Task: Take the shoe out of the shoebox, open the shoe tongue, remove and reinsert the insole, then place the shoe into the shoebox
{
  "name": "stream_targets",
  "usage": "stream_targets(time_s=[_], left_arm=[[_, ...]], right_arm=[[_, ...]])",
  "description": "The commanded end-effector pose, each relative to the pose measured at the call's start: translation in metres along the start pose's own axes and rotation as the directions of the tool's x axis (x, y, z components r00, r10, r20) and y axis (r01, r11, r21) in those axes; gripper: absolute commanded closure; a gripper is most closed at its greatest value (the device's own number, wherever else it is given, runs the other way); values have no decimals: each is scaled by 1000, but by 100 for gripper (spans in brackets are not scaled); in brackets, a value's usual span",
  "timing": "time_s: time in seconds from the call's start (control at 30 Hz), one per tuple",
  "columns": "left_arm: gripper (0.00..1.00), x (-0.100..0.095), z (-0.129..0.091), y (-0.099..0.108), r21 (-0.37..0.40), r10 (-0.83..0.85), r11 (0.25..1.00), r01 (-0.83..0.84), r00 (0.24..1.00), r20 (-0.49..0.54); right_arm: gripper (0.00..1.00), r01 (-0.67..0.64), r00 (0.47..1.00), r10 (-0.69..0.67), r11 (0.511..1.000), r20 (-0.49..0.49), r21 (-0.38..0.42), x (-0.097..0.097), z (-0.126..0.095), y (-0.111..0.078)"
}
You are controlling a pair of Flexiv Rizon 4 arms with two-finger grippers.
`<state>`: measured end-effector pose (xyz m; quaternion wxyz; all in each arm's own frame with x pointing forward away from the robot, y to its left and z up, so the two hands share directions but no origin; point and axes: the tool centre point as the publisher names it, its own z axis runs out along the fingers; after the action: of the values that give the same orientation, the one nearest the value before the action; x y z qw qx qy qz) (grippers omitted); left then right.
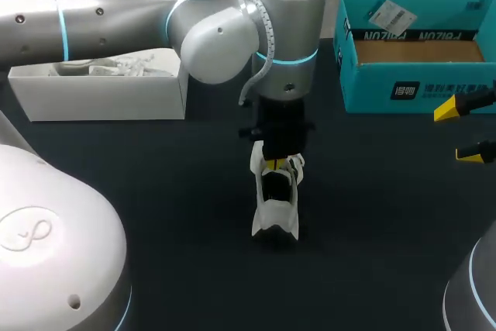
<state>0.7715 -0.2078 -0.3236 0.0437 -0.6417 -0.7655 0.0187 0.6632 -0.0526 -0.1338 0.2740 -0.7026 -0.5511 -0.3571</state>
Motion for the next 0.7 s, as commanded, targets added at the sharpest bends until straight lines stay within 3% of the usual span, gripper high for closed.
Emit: stream_targets(time_s=[0.03, 0.33, 0.7], left_arm=[[100, 0, 8, -2, 29, 1, 1000, 0, 1000, -22], [100, 14, -24, -2, 66, -214, 975, 211, 976, 48], [100, 14, -24, -2, 66, -214, 975, 211, 976, 48]], right_arm=[[0, -1, 1000, 1, 1000, 2, -3, 0, 0, -2], [0, -1, 1000, 1, 1000, 2, -3, 0, 0, -2], [0, -1, 1000, 1, 1000, 2, -3, 0, 0, -2]])
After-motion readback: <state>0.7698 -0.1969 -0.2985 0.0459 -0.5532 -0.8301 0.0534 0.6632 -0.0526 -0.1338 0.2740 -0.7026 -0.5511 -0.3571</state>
